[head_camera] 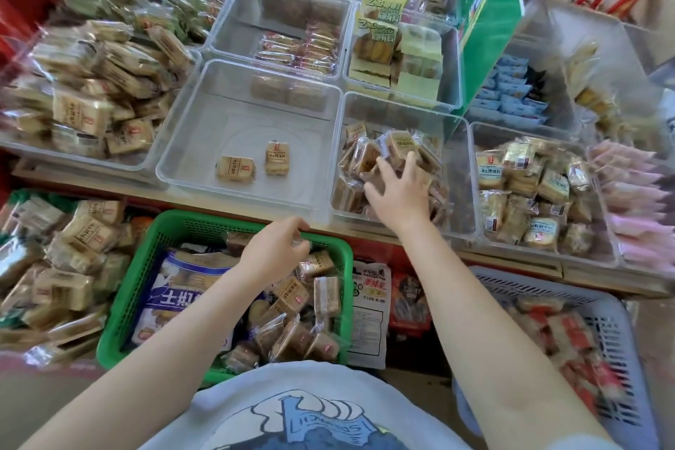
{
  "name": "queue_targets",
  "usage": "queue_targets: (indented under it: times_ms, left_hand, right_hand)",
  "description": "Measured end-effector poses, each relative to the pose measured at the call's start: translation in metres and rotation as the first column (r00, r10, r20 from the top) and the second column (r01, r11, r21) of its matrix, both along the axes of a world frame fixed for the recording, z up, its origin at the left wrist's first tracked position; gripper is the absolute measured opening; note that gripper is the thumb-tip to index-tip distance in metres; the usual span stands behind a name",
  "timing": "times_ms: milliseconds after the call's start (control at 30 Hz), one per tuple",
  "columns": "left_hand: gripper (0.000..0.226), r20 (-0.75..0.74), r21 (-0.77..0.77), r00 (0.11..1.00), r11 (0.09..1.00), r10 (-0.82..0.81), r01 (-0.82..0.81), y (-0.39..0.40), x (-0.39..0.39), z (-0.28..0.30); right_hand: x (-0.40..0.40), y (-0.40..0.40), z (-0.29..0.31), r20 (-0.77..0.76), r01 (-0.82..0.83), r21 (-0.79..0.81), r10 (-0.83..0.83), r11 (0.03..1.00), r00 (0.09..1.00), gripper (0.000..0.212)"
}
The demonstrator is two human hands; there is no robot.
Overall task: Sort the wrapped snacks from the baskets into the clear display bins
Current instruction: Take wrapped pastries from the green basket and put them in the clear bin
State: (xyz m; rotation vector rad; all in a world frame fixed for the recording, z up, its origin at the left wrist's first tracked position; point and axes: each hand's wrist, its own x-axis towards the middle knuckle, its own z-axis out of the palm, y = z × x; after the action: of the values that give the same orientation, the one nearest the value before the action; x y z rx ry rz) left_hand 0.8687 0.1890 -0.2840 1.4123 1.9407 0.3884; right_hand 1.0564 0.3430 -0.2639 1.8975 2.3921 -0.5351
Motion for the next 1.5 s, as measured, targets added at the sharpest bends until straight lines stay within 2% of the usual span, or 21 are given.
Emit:
queue_targets:
  times_ms: [133, 200, 267, 400, 467, 567, 700, 767, 833, 933, 1000, 1100, 1167, 1233, 1300, 1333, 1367, 1400, 1433, 1500]
  left_hand:
    - [0.032, -0.105, 0.294, 0.993, 0.956, 0.058, -0.025, 0.013, 0.005, 0.006]
    - [0.042, -0.219, 0.378, 0.974, 0.925, 0.048, 0.040, 0.032, 0.004, 0.006]
    - [0.056, -0.302, 0.310, 0.953, 0.945, -0.004, 0.102, 0.054, 0.002, 0.003]
    - [0.076, -0.304, 0.022, 0.946, 0.991, -0.117, 0.129, 0.082, 0.008, -0.015]
    - [0.082, -0.348, -0.058, 0.928, 0.991, -0.134, 0.122, 0.085, 0.014, -0.023]
    - [0.085, -0.407, -0.067, 0.905, 0.993, -0.120, 0.102, 0.087, 0.016, -0.031]
    - [0.084, -0.423, -0.068, 0.896, 0.991, -0.132, 0.114, 0.086, 0.016, -0.031]
    - [0.084, -0.426, -0.072, 0.894, 0.990, -0.138, 0.118, 0.086, 0.016, -0.031]
    - [0.084, -0.425, -0.074, 0.895, 0.991, -0.136, 0.115, 0.087, 0.016, -0.034]
    - [0.084, -0.432, -0.071, 0.891, 0.990, -0.139, 0.120, 0.087, 0.015, -0.036]
    - [0.084, -0.427, -0.065, 0.894, 0.991, -0.137, 0.121, 0.087, 0.014, -0.036]
    - [0.083, -0.396, -0.035, 0.908, 0.990, -0.139, 0.136, 0.085, 0.013, -0.035]
    - [0.079, -0.334, 0.036, 0.935, 0.990, -0.117, 0.137, 0.079, 0.010, -0.032]
    - [0.064, -0.216, 0.236, 0.976, 0.970, -0.009, 0.061, 0.065, 0.005, -0.024]
    - [0.035, -0.207, 0.506, 0.969, 0.862, 0.131, -0.009, 0.043, 0.000, -0.021]
    - [0.024, -0.220, 0.564, 0.959, 0.825, 0.181, -0.026, 0.030, -0.003, -0.023]
    - [0.019, -0.220, 0.536, 0.956, 0.843, 0.196, -0.049, 0.016, -0.006, -0.026]
    - [0.019, -0.209, 0.425, 0.961, 0.902, 0.183, -0.079, 0.003, -0.008, -0.031]
    - [0.018, -0.200, 0.244, 0.968, 0.965, 0.149, -0.098, -0.009, -0.011, -0.040]
    - [0.016, -0.187, -0.118, 0.981, 0.990, 0.057, -0.080, -0.024, -0.014, -0.064]
  right_hand:
    - [-0.006, -0.004, -0.015, 0.182, -0.171, 0.148, 0.143, 0.974, 0.973, 0.074]
    - [-0.007, 0.006, -0.021, 0.236, -0.251, 0.132, 0.216, 0.959, 0.947, 0.079]
    - [-0.006, 0.017, -0.028, 0.260, -0.303, 0.069, 0.276, 0.951, 0.925, 0.081]
    - [-0.006, 0.038, -0.038, 0.250, -0.379, 0.018, 0.362, 0.925, 0.898, 0.087]
    - [-0.007, 0.054, -0.039, 0.244, -0.404, 0.004, 0.391, 0.915, 0.887, 0.093]
    - [-0.008, 0.083, -0.037, 0.214, -0.416, -0.010, 0.408, 0.909, 0.887, 0.097]
    - [-0.006, 0.115, -0.037, 0.241, -0.431, 0.061, 0.406, 0.900, 0.882, 0.080]
    - [-0.005, 0.124, -0.039, 0.239, -0.353, 0.094, 0.324, 0.931, 0.916, 0.073]
    - [-0.010, 0.127, -0.038, 0.196, -0.202, 0.096, 0.181, 0.975, 0.964, 0.071]
    - [-0.025, 0.118, -0.028, 0.192, -0.107, 0.117, 0.083, 0.987, 0.978, 0.062]
    - [-0.031, 0.102, -0.017, 0.110, -0.071, 0.200, 0.049, 0.977, 0.993, 0.055]
    - [-0.031, 0.059, -0.006, -0.179, -0.076, 0.372, 0.152, 0.925, 0.972, 0.031]
    - [-0.029, 0.021, -0.008, -0.301, -0.120, 0.417, 0.262, 0.901, 0.917, 0.017]
    - [-0.028, -0.019, -0.011, -0.380, -0.146, 0.376, 0.295, 0.915, 0.877, 0.017]
    - [-0.027, -0.056, -0.018, -0.429, -0.162, 0.305, 0.287, 0.938, 0.856, 0.018]
    - [-0.026, -0.072, -0.023, -0.435, -0.178, 0.247, 0.273, 0.952, 0.858, 0.017]
    - [-0.025, -0.086, -0.030, -0.433, -0.187, 0.158, 0.238, 0.970, 0.869, 0.016]
    - [-0.023, -0.097, -0.037, -0.416, -0.185, 0.037, 0.183, 0.982, 0.891, 0.017]
    - [-0.023, -0.109, -0.046, -0.376, -0.174, -0.108, 0.121, 0.979, 0.919, 0.018]
    - [-0.017, -0.123, -0.062, -0.252, -0.160, -0.357, 0.070, 0.920, 0.965, 0.021]
